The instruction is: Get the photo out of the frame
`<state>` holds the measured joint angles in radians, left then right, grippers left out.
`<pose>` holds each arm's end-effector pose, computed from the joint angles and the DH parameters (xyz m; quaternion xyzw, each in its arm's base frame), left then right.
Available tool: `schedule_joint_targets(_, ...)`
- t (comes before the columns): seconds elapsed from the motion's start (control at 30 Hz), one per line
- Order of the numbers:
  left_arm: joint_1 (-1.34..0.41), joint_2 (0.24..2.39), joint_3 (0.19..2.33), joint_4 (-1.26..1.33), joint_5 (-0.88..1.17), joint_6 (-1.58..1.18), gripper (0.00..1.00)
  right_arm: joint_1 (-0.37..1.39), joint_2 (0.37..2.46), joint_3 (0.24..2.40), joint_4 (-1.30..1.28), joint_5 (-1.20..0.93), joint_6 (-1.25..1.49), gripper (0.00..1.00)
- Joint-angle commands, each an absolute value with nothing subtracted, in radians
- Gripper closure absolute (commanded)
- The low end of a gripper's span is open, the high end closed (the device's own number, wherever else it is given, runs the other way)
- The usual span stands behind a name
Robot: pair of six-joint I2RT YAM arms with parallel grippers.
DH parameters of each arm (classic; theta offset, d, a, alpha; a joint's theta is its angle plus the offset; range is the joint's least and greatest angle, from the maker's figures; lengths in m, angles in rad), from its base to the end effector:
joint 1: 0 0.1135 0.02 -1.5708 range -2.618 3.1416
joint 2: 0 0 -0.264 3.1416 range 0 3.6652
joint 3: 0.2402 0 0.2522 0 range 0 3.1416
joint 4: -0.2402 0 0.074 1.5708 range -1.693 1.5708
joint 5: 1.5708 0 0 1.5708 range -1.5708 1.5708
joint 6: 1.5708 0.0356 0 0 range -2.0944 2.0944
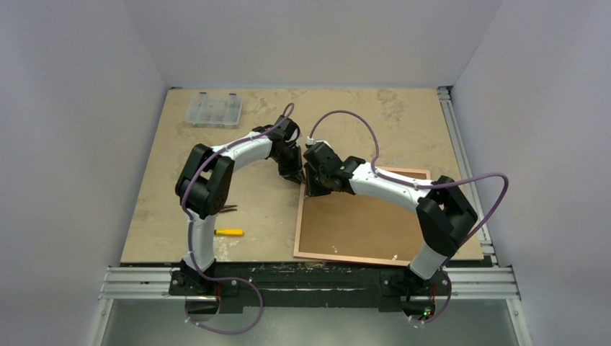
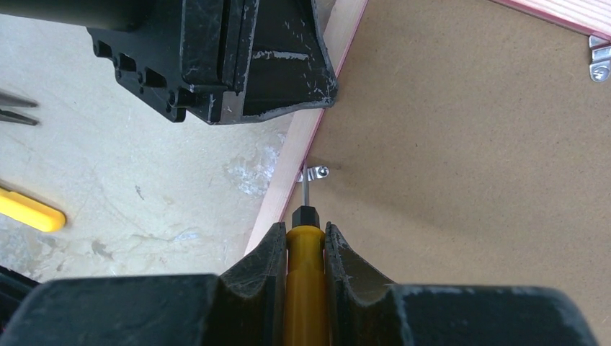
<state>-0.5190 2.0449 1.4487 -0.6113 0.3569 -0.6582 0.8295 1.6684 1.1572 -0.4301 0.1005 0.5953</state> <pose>0.3542 -0.2167 0.1601 -0.0353 0.9678 -0.2439 0.0509 0.2411 0.2581 0.2203 -0.0955 0.9450 0.1660 0.2652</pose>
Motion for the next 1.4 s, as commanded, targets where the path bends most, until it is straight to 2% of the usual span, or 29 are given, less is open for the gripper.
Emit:
schedule_joint_targets(0.0, -0.531, 2.06, 1.423, -0.645, 0.384, -0.695, 1.0, 0.839, 1.699, 1.206, -0.502, 0.073, 0.564, 1.0)
schedule_joint_targets(0.6, -0.531, 2.058, 1.421, -0.645, 0.381, -0.698, 1.0, 0.858, 1.769, 1.286, -0.714, 0.085, 0.504, 1.0)
schedule_joint_targets(0.93, -0.531, 2.041, 1.419, -0.624, 0.416, -0.695, 1.0, 0.859, 1.671, 1.291, -0.755, 0.124, 0.488, 1.0)
schedule_joint_targets(0.97, -0.531, 2.027, 1.408, -0.602, 0.436, -0.695, 0.98, 0.858, 1.646, 1.273, -0.742, 0.105, 0.498, 1.0)
schedule_joint_targets(1.03, -0.531, 1.976, 1.372, -0.539, 0.452, -0.696, 0.78, 0.854, 1.582, 1.229, -0.703, 0.111, 0.516, 1.0)
schedule_joint_targets(1.07, -0.531, 1.942, 1.353, -0.514, 0.443, -0.696, 0.63, 0.847, 1.55, 1.199, -0.682, 0.108, 0.525, 1.0)
schedule_joint_targets(1.1, -0.531, 1.911, 1.342, -0.501, 0.427, -0.692, 0.54, 0.839, 1.513, 1.169, -0.654, 0.094, 0.531, 1.0)
schedule_joint_targets(1.17, -0.53, 1.854, 1.341, -0.506, 0.402, -0.672, 0.42, 0.81, 1.436, 1.097, -0.599, 0.056, 0.551, 1.0)
schedule_joint_targets(1.23, -0.528, 1.802, 1.346, -0.514, 0.394, -0.646, 0.36, 0.755, 1.35, 1.005, -0.527, -0.012, 0.573, 1.0)
schedule_joint_targets(1.37, -0.529, 1.685, 1.317, -0.439, 0.445, -0.582, 0.34, 0.604, 1.18, 0.828, -0.397, -0.241, 0.592, 1.0)
